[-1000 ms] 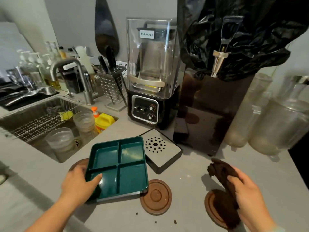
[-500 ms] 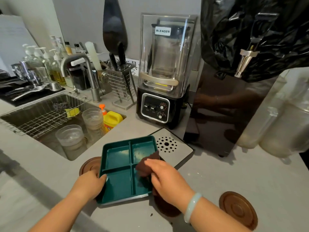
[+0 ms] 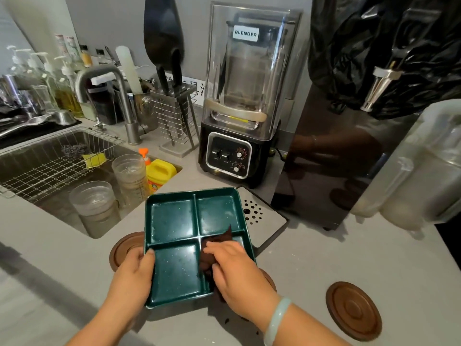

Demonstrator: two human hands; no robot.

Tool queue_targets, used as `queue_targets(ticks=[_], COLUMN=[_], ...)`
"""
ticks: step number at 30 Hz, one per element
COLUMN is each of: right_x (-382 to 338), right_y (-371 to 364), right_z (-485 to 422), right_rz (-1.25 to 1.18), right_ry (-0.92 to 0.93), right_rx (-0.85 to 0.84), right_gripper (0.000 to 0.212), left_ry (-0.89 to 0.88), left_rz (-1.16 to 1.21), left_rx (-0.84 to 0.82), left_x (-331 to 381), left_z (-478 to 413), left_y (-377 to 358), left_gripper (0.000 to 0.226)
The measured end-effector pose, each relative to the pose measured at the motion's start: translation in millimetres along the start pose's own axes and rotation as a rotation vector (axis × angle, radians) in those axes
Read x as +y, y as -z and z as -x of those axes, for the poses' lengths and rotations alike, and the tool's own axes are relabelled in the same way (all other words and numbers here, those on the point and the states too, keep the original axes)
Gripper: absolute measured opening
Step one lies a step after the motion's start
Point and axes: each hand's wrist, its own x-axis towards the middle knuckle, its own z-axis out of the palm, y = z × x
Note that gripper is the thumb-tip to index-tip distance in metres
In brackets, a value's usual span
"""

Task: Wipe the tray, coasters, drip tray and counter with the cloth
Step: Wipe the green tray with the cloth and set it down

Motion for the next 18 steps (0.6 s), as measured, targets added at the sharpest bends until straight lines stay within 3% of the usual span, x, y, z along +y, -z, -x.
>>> queue_targets(ticks=[4, 7, 11, 14, 18], right_x=[-8.2, -7.3, 1.4, 4.5, 9.3], right_y=[31.7, 55.3, 87.3, 104.5, 118.9], right_z=[4.3, 17.4, 31.6, 44.2, 59.4], right_rz=[0.008, 0.083, 0.407, 0.673, 0.780], right_ry=[0.087, 0.074, -0.002, -0.042, -0.150], right_rx=[-0.006, -0.093, -0.195, -0.131, -0.033], right_gripper=[0.030, 0.028, 0.012, 0.025, 0.029], left_ry=[-0.061, -0.069, -0.173, -0.223, -0.255], left_rz=[0.215, 0.370, 0.419, 0.446, 0.524], left_rx=[0.040, -0.020, -0.110, -0.215, -0.265], left_x=[28.8, 50.1, 70.6, 88.4, 107.5], left_z=[1.6, 1.1, 8.7, 15.4, 20.9], left_y=[1.7, -1.3, -16.5, -31.0, -53.3], left_gripper=[0.024, 0.022, 0.020, 0.026, 0.022])
